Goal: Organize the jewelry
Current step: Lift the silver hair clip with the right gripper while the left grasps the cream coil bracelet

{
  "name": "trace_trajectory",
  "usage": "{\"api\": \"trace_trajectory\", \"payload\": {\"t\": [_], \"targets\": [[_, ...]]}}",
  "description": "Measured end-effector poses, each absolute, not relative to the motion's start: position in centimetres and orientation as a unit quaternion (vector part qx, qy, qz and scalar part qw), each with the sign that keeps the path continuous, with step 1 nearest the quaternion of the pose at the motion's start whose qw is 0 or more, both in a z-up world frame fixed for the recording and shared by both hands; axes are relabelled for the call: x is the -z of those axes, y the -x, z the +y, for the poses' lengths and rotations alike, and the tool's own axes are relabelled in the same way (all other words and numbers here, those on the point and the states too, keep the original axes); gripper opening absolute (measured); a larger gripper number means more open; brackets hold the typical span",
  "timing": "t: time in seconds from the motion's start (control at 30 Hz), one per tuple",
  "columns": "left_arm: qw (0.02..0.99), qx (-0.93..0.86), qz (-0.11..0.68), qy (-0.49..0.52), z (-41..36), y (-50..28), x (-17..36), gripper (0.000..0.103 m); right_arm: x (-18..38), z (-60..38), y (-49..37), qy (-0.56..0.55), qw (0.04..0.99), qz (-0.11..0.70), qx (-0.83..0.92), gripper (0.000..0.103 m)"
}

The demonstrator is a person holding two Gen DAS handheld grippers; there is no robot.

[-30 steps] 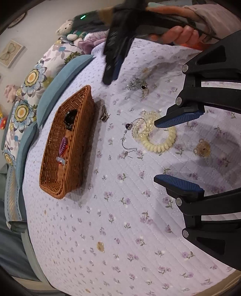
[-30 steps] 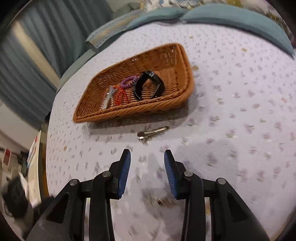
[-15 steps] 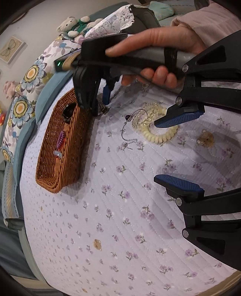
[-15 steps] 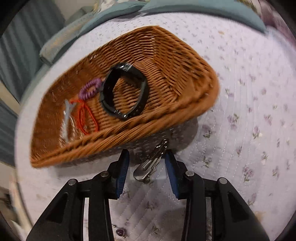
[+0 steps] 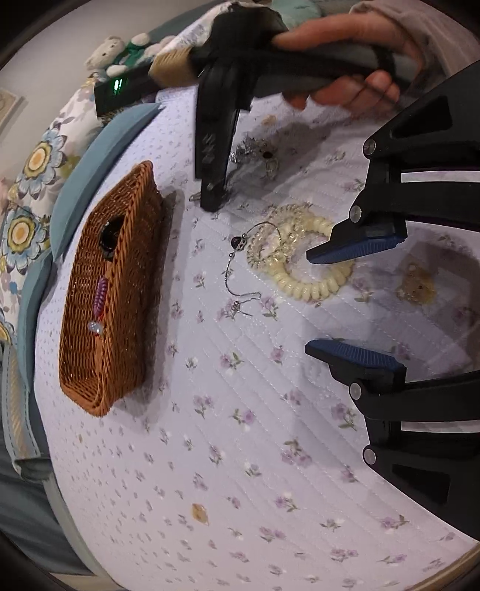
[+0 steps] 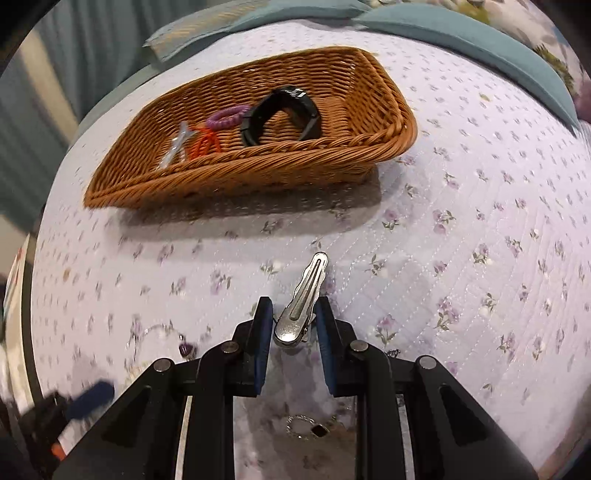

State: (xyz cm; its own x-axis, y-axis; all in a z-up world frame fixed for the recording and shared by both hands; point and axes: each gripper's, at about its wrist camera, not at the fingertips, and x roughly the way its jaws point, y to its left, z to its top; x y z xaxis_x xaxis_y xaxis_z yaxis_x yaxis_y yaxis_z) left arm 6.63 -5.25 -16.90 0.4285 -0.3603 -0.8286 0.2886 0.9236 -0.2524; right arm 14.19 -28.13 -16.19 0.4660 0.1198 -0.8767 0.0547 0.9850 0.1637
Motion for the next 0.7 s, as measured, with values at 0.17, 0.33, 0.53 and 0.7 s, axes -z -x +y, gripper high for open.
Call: {"api": "trace_trajectory", "payload": {"t": [0.17, 0.33, 0.53, 0.7], "targets": [[0.855, 0.173, 0.487, -0.032, -7.3, -6.3, 17.1, 0.026, 16.3, -27.7, -13.5, -0.069, 0.860, 0.504, -0.041, 0.026], [0.855, 0.183, 0.484, -0.032, -7.0, -5.8, 16.7, 0.010, 15.0, -28.5, -10.9, -0.096, 0.857, 0.499, -0.083, 0.026], [0.857, 0.209, 0.471, 0.022, -5.2, -4.6, 14.5, 0.010, 12.6, -28.5, -9.7, -0.095, 0.866, 0.477, -0.112, 0.026], [0.863, 0.224, 0.448, 0.064, -3.9, -3.8, 11.7, 0.010, 9.8, -29.2, -8.0, -0.094, 0.876, 0.455, -0.127, 0.026]]}}
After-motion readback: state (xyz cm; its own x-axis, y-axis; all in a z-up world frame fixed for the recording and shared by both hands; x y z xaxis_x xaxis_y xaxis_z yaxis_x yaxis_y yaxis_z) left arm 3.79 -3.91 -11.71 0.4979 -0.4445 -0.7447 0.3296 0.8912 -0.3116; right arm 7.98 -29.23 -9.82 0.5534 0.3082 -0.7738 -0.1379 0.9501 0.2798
